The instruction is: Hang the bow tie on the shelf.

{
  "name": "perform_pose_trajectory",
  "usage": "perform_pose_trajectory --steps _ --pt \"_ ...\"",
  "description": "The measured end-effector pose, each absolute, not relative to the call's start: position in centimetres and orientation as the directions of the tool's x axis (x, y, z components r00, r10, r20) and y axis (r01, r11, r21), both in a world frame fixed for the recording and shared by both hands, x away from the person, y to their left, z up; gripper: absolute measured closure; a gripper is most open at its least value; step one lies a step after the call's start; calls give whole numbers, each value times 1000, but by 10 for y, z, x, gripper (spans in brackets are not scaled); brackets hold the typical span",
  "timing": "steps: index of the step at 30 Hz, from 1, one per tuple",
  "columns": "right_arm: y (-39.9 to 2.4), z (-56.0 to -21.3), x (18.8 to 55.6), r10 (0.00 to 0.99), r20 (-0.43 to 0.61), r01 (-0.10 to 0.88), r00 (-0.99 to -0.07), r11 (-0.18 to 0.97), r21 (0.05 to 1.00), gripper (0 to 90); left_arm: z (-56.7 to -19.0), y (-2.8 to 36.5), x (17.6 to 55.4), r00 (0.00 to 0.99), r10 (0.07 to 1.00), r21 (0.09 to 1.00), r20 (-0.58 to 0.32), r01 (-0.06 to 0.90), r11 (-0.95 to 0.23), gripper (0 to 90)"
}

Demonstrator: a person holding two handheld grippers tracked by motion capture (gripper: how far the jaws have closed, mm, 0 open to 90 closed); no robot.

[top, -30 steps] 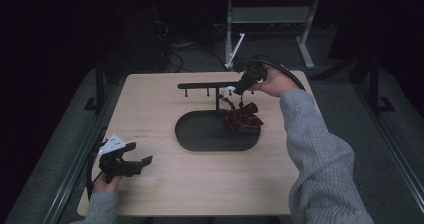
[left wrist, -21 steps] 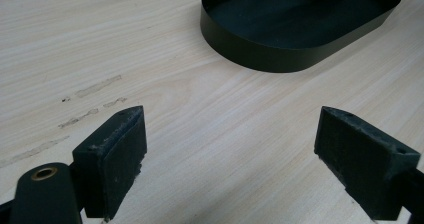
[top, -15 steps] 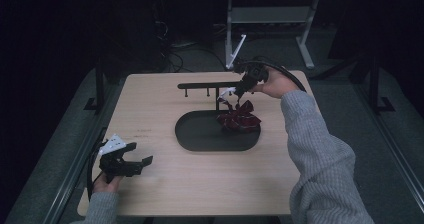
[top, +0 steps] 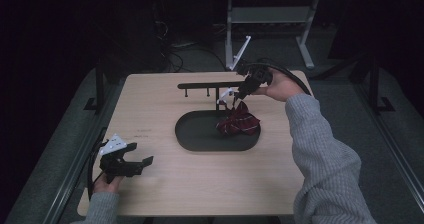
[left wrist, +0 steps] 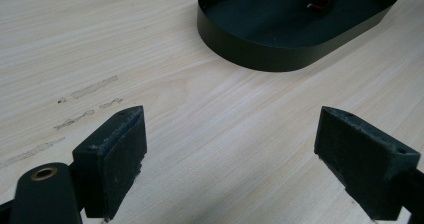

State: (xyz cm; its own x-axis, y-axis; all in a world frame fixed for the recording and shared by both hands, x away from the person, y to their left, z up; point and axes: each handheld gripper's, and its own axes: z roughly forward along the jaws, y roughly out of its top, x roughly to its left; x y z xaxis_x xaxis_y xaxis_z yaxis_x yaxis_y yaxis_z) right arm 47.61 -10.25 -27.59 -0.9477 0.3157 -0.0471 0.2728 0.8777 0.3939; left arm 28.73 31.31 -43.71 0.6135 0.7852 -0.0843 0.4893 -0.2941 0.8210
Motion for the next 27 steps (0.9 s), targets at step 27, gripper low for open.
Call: perform_pose_trajectory --steps 27 --pt "-117 -282 459 328 -13 289 -944 848 444 596 -437 313 286 612 787 822 -83 488 -293 130"
